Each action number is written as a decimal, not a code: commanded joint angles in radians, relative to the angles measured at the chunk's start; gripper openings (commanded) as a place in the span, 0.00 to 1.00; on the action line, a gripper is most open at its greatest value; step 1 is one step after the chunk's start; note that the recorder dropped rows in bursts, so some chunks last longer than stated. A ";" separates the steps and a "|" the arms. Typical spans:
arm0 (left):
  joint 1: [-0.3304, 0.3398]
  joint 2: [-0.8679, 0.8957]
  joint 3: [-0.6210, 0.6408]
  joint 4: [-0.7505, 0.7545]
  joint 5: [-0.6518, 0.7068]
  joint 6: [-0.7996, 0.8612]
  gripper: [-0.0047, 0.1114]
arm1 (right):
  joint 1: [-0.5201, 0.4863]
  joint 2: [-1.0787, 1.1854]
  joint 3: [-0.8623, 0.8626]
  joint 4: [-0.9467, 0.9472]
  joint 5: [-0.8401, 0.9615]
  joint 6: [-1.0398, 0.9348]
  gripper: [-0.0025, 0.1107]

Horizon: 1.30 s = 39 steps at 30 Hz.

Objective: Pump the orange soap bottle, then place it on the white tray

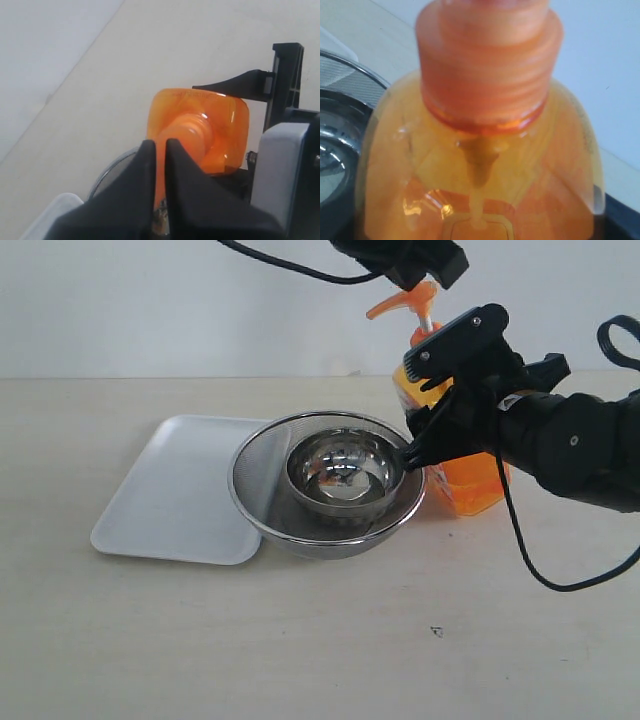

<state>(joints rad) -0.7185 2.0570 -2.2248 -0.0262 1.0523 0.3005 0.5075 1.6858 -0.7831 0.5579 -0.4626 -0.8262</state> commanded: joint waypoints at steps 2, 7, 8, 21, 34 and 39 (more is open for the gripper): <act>-0.003 -0.095 0.003 0.001 -0.036 0.006 0.08 | 0.002 0.000 0.004 -0.005 0.011 0.005 0.02; -0.003 -0.153 0.003 0.013 -0.012 0.006 0.08 | 0.002 0.000 0.004 -0.003 -0.015 -0.021 0.02; -0.003 -0.164 0.003 0.026 -0.008 0.006 0.08 | 0.002 0.000 0.004 -0.003 -0.015 -0.021 0.02; -0.003 -0.380 0.003 0.039 0.136 0.006 0.08 | 0.002 0.000 0.004 0.010 -0.020 -0.046 0.02; -0.001 -0.565 0.003 0.247 0.169 -0.039 0.08 | 0.002 -0.033 0.004 0.017 -0.059 -0.135 0.02; -0.001 -0.629 0.016 0.258 0.169 -0.062 0.08 | 0.002 -0.104 0.004 0.038 -0.107 -0.188 0.02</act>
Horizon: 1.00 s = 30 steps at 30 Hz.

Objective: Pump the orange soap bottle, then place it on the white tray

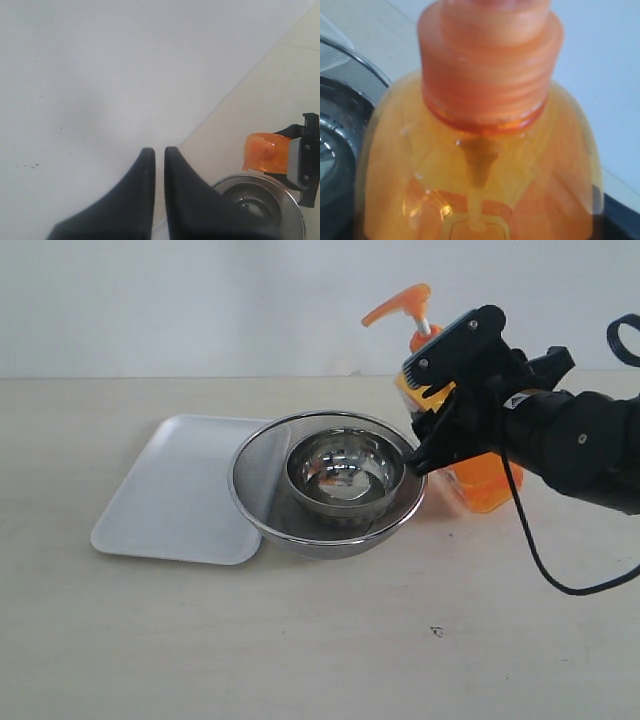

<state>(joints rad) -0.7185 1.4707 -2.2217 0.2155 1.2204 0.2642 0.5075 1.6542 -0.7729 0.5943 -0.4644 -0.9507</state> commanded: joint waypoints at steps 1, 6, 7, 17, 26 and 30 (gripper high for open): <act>-0.001 -0.057 0.023 0.032 0.001 -0.026 0.08 | 0.002 -0.088 -0.007 0.010 -0.106 -0.095 0.02; -0.001 -0.120 0.104 0.137 0.001 -0.070 0.08 | 0.002 -0.165 -0.008 0.042 -0.110 -0.196 0.02; -0.001 -0.134 0.131 0.151 0.001 -0.074 0.08 | 0.002 -0.181 -0.011 0.052 -0.110 -0.207 0.02; -0.001 -0.302 0.359 0.234 0.001 -0.150 0.08 | 0.002 -0.257 -0.184 0.079 0.201 -0.132 0.02; -0.001 -0.472 0.596 0.359 0.001 -0.264 0.08 | 0.138 -0.235 -0.342 0.071 0.271 0.068 0.02; -0.001 -0.533 0.667 0.387 0.001 -0.302 0.08 | 0.233 -0.190 -0.408 0.068 0.268 0.071 0.02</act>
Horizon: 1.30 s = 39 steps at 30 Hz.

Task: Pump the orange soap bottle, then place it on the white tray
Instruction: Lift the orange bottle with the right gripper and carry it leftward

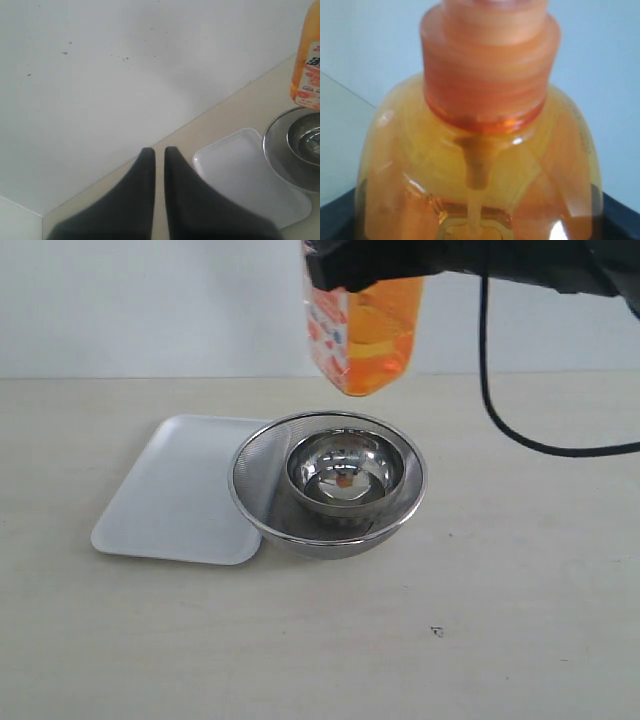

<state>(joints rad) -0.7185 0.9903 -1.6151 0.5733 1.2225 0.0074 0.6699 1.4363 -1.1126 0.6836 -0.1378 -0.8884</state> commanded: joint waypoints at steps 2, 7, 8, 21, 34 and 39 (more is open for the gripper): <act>-0.001 -0.081 0.093 0.034 -0.001 -0.063 0.08 | 0.104 0.061 -0.112 -0.028 -0.059 0.008 0.02; -0.001 -0.142 0.166 0.069 -0.001 -0.113 0.08 | 0.159 0.169 -0.228 -0.028 -0.068 0.014 0.02; -0.001 -0.156 0.182 0.075 -0.001 -0.122 0.08 | 0.168 0.192 -0.252 -0.028 -0.071 0.025 0.02; -0.001 -0.308 0.417 0.078 -0.001 -0.182 0.08 | 0.177 0.460 -0.504 -0.028 -0.045 0.096 0.02; -0.001 -0.356 0.622 0.109 -0.067 -0.267 0.08 | 0.177 0.635 -0.576 -0.028 -0.039 0.106 0.02; -0.001 -0.356 0.663 0.109 -0.106 -0.284 0.08 | 0.177 0.694 -0.576 -0.028 -0.041 0.110 0.02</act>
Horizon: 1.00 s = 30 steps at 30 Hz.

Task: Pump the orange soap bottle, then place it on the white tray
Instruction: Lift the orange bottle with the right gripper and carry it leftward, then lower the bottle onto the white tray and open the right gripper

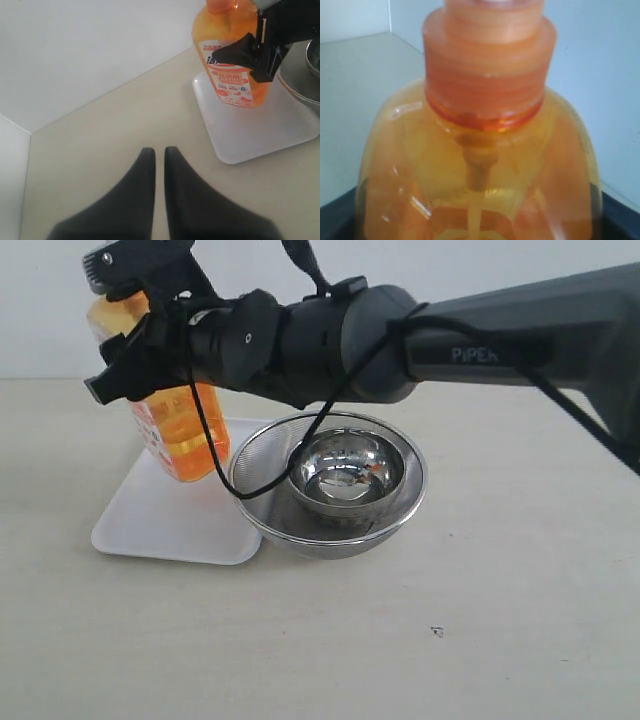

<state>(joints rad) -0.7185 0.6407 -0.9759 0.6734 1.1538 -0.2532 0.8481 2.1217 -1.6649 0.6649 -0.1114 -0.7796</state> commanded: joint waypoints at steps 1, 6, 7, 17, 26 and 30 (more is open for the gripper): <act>-0.001 -0.006 0.036 0.006 -0.049 -0.024 0.08 | -0.001 0.028 -0.024 -0.009 -0.067 0.013 0.02; -0.001 -0.006 0.059 -0.004 -0.069 -0.024 0.08 | -0.001 0.055 -0.024 -0.009 -0.072 0.020 0.02; -0.001 -0.006 0.059 -0.004 -0.075 -0.025 0.08 | 0.001 0.055 -0.024 -0.009 -0.077 0.020 0.04; -0.001 -0.006 0.059 -0.004 -0.084 -0.042 0.08 | 0.001 0.055 -0.026 -0.009 -0.090 0.176 0.66; -0.001 -0.006 0.059 -0.004 -0.084 -0.042 0.08 | 0.001 0.053 -0.026 -0.009 -0.090 0.178 0.68; -0.001 -0.006 0.059 0.002 -0.084 -0.042 0.08 | 0.001 0.042 -0.026 -0.009 -0.070 0.178 0.68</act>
<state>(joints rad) -0.7185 0.6407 -0.9229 0.6732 1.0800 -0.2848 0.8481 2.1884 -1.6830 0.6621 -0.1804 -0.6017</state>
